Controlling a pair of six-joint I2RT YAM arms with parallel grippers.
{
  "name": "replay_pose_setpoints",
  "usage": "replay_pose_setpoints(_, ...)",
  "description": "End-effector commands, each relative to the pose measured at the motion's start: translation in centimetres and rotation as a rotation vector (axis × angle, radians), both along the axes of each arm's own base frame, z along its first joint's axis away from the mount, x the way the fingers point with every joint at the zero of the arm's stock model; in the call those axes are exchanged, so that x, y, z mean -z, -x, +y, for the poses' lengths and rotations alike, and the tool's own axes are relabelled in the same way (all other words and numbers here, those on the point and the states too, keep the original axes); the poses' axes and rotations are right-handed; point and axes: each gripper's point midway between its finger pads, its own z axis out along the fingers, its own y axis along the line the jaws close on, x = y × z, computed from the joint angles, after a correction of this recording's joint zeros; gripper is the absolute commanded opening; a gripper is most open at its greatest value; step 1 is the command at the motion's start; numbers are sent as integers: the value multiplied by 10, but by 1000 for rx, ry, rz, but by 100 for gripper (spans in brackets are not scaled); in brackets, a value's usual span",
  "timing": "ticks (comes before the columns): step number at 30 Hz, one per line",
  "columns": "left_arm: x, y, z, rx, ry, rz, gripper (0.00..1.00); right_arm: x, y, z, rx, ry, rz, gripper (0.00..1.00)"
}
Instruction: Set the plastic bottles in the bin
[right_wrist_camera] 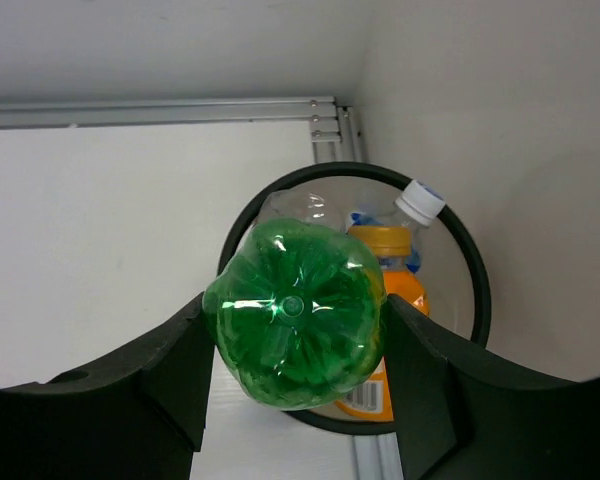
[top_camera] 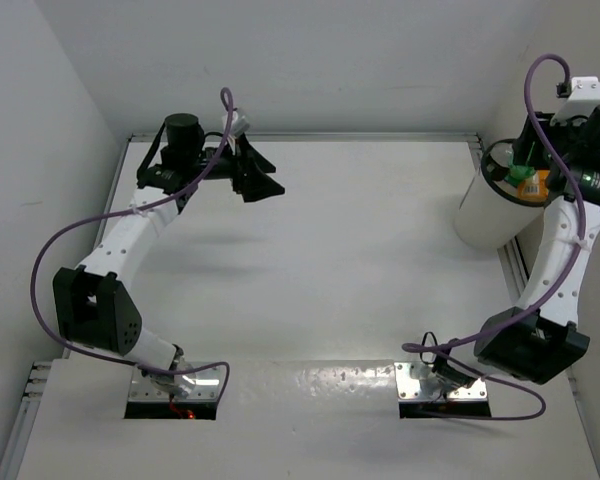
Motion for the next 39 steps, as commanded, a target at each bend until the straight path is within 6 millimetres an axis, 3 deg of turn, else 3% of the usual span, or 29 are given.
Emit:
replay_pose_setpoints(1,-16,3,7,20,11,-99,87,-19,-7,-22,42,171,-58,0)
replay_pose_setpoints(3,-13,0,13,10,8,-98,87,-4,-9,-26,48,200,-35,0)
replay_pose_setpoints(7,-5,1,16,11,5,-86,87,2,-12,-27,41,206,-32,0)
replay_pose_setpoints(10,-6,0,19,12,8,-85,87,20,-12,-18,17,133,17,0)
replay_pose_setpoints(20,-6,2,18,21,11,-85,87,50,-9,-4,16,-76,129,0)
replay_pose_setpoints(29,-5,3,19,21,10,-76,87,89,1,-2,18,-102,258,0)
replay_pose_setpoints(32,-5,3,19,21,10,-76,87,94,5,1,7,-81,262,18)
replay_pose_setpoints(33,-5,3,19,21,10,-76,87,94,5,0,5,-77,258,34)
replay_pose_setpoints(34,-4,1,19,11,6,-76,87,94,4,1,2,-77,258,42)
replay_pose_setpoints(37,-7,-3,20,-11,3,-77,87,77,4,3,3,-64,215,66)
replay_pose_setpoints(39,-7,-4,21,-24,2,-68,89,61,1,4,4,-66,180,73)
